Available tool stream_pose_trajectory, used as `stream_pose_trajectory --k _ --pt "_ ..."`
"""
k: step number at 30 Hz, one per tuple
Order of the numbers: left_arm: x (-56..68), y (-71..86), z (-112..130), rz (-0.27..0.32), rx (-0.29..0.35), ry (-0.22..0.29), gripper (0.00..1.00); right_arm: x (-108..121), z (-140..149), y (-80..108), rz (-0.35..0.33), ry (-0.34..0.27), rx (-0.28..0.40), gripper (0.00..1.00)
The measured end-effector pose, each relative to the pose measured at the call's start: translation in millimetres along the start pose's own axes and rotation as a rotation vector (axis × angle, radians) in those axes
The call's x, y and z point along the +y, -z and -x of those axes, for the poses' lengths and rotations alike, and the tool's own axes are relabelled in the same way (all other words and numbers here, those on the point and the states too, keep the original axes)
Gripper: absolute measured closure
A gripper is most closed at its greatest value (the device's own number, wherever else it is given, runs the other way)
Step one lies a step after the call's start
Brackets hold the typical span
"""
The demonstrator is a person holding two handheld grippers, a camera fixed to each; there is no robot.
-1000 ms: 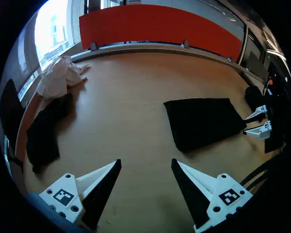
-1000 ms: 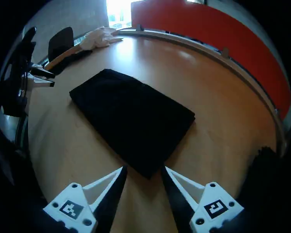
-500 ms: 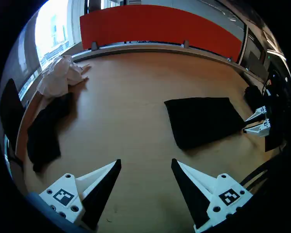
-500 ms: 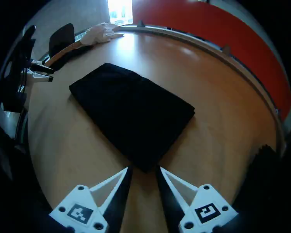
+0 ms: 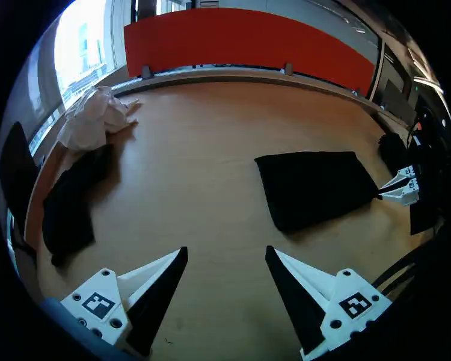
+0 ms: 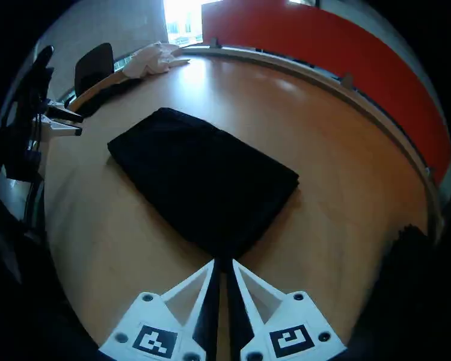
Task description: Fold towel
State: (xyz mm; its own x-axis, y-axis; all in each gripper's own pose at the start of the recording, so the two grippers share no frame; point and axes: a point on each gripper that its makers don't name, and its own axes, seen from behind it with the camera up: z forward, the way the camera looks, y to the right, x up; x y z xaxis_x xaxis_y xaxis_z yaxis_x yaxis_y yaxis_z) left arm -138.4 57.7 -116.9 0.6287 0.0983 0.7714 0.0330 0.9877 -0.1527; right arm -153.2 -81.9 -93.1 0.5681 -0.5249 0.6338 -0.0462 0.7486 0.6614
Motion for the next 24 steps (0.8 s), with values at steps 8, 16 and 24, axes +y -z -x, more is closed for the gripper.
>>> stream_pose_trajectory --k 8,16,24 --pt "-1.9 0.8 -3 -0.001 0.005 -0.005 0.04 0 -18 12.3 0.015 -0.017 0.049 0.95" --pt "-6.0 0.9 -8 -0.006 0.012 -0.009 0.04 1 -63 41.7 0.044 -0.001 0.143 0.95" --pt "-8.0 1.8 -13 -0.008 0.021 -0.010 0.04 1 -107 77.3 0.070 0.046 0.217 0.95"
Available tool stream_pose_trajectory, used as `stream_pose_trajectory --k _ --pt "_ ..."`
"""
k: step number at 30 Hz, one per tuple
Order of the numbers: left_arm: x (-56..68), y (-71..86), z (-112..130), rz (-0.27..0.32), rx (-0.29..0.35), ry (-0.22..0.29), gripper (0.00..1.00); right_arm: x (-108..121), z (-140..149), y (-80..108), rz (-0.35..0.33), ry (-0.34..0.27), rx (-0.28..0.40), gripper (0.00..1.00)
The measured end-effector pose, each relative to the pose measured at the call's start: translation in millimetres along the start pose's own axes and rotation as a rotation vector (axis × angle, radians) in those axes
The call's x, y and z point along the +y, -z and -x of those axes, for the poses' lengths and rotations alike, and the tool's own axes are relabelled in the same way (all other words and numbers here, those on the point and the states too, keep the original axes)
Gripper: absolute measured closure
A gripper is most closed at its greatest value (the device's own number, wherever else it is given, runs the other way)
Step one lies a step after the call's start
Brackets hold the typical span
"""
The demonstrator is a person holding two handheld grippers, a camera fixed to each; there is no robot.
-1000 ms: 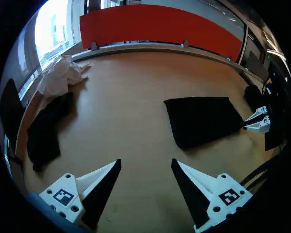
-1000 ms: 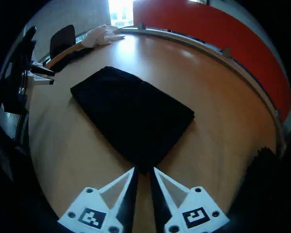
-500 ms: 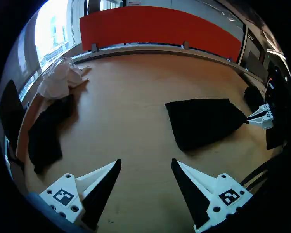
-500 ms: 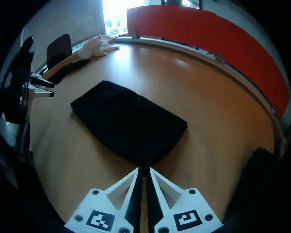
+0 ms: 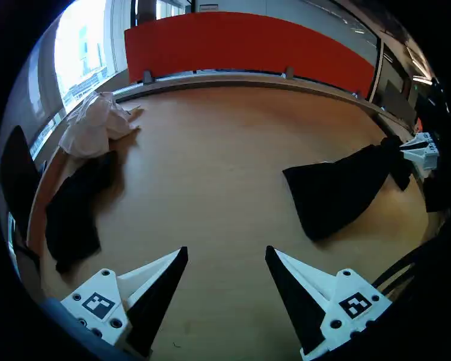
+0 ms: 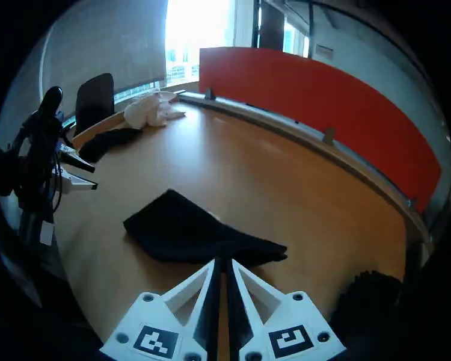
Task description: Fold towel
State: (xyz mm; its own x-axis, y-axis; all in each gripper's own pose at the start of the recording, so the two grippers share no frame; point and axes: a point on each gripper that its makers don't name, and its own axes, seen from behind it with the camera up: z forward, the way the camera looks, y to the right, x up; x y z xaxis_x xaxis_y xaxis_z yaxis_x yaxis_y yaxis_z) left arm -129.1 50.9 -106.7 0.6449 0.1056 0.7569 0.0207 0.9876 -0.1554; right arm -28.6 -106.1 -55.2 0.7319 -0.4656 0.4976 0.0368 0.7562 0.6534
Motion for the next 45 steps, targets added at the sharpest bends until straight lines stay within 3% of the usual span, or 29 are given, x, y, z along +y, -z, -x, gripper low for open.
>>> stream_pose_trajectory --k 11,23,32,45 --pt "1.7 2.3 -5 0.003 0.012 0.000 0.04 -2 -28 20.2 0.008 0.079 0.018 0.95" --pt "2.8 4.9 -6 0.007 0.017 0.003 0.04 -9 -24 14.8 -0.013 0.107 -0.002 0.95" --pt "4.0 8.5 -14 0.014 0.031 0.005 0.04 -36 -33 -6.6 -0.075 0.124 0.002 0.95" --pt "-0.6 16.4 -20 0.010 0.049 0.019 0.04 -107 -24 -58.5 -0.227 0.134 -0.036 0.95"
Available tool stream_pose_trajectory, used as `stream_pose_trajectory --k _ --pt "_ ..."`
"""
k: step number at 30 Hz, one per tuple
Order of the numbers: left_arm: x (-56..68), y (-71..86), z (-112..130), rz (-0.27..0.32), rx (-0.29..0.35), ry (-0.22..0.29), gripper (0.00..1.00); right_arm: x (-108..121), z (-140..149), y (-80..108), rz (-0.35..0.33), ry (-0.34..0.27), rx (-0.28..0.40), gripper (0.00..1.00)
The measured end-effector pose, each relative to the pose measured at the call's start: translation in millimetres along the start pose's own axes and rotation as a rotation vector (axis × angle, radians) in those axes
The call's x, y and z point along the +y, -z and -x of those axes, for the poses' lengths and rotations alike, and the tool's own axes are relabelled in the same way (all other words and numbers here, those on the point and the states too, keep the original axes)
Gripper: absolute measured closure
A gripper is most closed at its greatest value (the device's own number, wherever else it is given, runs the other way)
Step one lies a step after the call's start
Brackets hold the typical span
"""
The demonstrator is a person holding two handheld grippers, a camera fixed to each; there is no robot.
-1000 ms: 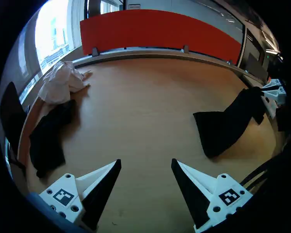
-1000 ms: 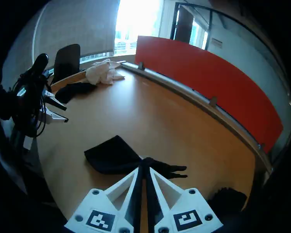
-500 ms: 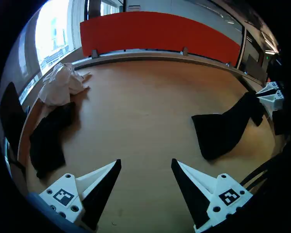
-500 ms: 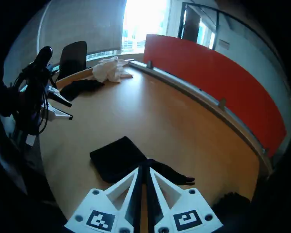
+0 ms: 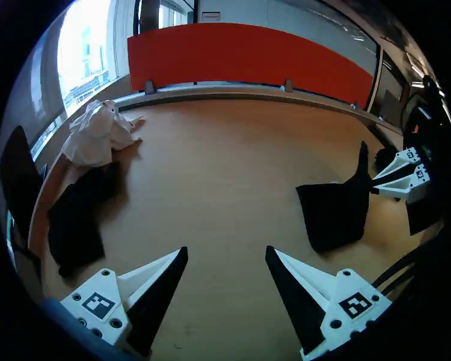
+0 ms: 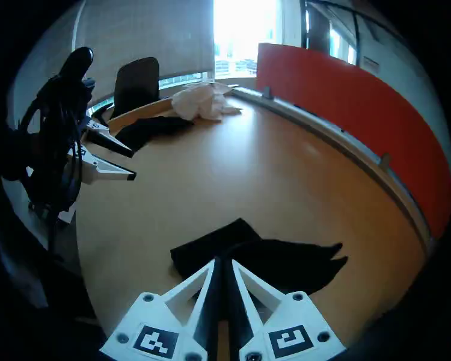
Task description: Fold towel
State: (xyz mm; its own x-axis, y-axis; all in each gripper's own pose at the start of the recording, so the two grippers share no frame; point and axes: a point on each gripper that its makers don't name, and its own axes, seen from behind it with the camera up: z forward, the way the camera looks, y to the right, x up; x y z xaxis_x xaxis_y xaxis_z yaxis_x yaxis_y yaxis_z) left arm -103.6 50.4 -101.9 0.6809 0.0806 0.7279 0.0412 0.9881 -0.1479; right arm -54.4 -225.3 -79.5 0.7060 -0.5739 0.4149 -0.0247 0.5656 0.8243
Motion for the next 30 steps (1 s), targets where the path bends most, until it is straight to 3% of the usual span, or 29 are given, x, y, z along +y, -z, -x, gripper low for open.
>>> stream_pose_trajectory --k 5,7,12,13,30 --pt "-5.8 2.5 3 -0.009 -0.003 0.007 0.04 -24 8 -23.9 -0.061 -0.004 -0.027 0.94" --pt "-8.9 3.4 5 -0.014 -0.006 0.012 0.04 -28 14 -31.3 -0.069 -0.010 -0.045 0.87" --pt "-15.9 4.9 10 -0.023 -0.013 0.020 0.04 -24 23 -38.8 -0.047 -0.025 -0.067 0.25" --pt "-16.7 4.8 11 -0.024 -0.015 0.021 0.04 -23 23 -38.2 -0.046 -0.029 -0.066 0.17" --pt "-14.3 0.9 7 -0.017 -0.014 0.015 0.04 -9 40 -28.3 -0.015 -0.079 -0.078 0.15"
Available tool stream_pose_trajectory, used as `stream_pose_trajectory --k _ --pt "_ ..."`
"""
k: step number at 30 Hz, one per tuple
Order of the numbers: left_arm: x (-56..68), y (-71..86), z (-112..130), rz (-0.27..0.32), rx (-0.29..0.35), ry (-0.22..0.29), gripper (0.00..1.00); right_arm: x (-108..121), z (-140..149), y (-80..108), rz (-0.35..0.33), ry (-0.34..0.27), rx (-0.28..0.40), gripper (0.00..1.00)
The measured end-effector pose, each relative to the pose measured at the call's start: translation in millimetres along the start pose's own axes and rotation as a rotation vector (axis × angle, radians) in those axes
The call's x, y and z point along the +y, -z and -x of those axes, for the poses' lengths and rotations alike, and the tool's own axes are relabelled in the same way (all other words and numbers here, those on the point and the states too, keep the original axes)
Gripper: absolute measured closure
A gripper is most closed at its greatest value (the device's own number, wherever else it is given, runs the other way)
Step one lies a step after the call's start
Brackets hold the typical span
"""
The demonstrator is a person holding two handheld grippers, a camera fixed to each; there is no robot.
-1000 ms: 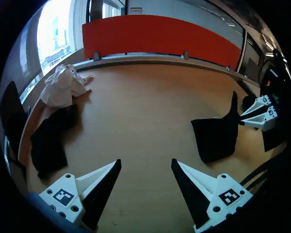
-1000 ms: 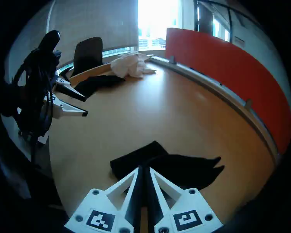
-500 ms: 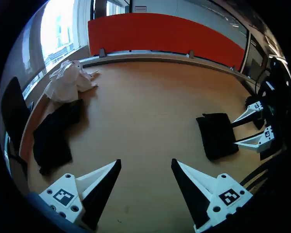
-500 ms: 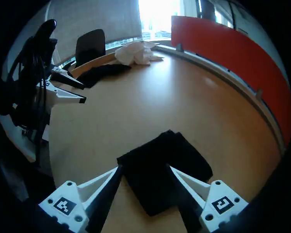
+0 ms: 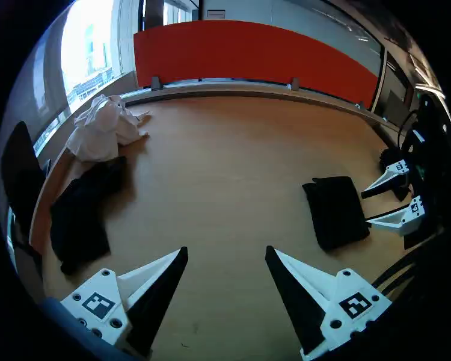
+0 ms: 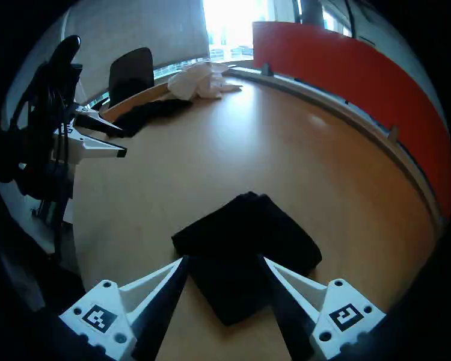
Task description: Fold towel
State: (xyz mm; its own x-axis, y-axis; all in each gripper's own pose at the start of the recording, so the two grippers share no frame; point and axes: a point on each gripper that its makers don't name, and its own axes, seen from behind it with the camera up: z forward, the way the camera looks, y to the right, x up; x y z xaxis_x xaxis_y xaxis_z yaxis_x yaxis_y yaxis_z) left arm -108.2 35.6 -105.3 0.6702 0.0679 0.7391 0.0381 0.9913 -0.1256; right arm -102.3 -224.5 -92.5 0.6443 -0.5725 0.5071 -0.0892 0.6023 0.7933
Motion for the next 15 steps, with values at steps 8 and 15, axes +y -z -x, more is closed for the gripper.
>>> stream_pose_trajectory --k 8,15 --pt "-0.7 0.5 1 -0.003 0.000 0.000 0.04 3 27 2.6 0.016 -0.013 -0.037 0.15" --pt "-1.2 1.1 2 -0.009 0.001 0.003 0.04 6 50 6.4 0.026 -0.033 -0.066 0.15"
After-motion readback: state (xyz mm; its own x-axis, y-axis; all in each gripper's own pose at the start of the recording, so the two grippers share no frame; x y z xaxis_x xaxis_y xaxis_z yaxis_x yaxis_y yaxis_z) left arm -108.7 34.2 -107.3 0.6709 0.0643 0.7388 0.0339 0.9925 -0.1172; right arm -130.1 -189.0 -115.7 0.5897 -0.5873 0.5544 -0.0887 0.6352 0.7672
